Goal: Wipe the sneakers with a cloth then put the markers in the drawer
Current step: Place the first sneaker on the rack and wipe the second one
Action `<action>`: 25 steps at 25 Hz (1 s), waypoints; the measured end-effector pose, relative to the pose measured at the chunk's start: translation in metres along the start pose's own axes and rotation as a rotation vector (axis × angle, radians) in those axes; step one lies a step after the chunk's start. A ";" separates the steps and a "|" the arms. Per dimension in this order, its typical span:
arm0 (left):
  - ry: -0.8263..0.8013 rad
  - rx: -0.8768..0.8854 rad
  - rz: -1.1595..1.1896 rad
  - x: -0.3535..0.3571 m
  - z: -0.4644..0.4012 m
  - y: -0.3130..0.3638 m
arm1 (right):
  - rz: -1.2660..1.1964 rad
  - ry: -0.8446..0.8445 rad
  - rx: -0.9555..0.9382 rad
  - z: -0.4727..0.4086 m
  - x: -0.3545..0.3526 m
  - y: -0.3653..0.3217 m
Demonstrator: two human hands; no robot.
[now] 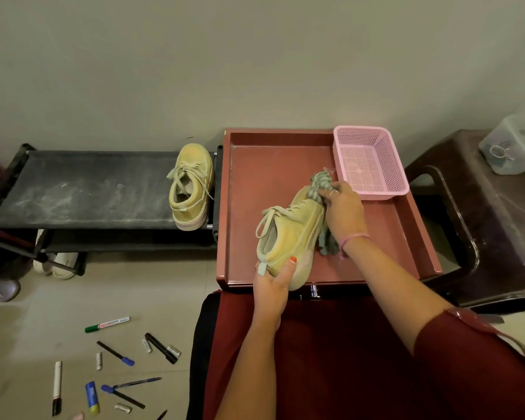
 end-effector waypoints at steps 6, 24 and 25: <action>-0.024 0.025 0.036 0.002 -0.001 0.004 | -0.035 -0.068 0.015 0.008 0.003 -0.011; -0.013 -0.035 0.055 0.002 -0.003 -0.008 | 0.150 -0.140 -0.128 -0.017 0.016 -0.017; -0.013 -0.042 0.061 0.001 -0.004 -0.010 | 0.179 -0.137 -0.143 -0.013 0.014 -0.023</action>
Point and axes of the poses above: each hand's wrist, its own z-axis away from the middle knuckle, its own x-axis out of the palm, y = z × x, the point moved 10 cm from there along -z, towards the middle knuckle, and after that the axes turned 10 degrees about y, right-handed, at the moved point
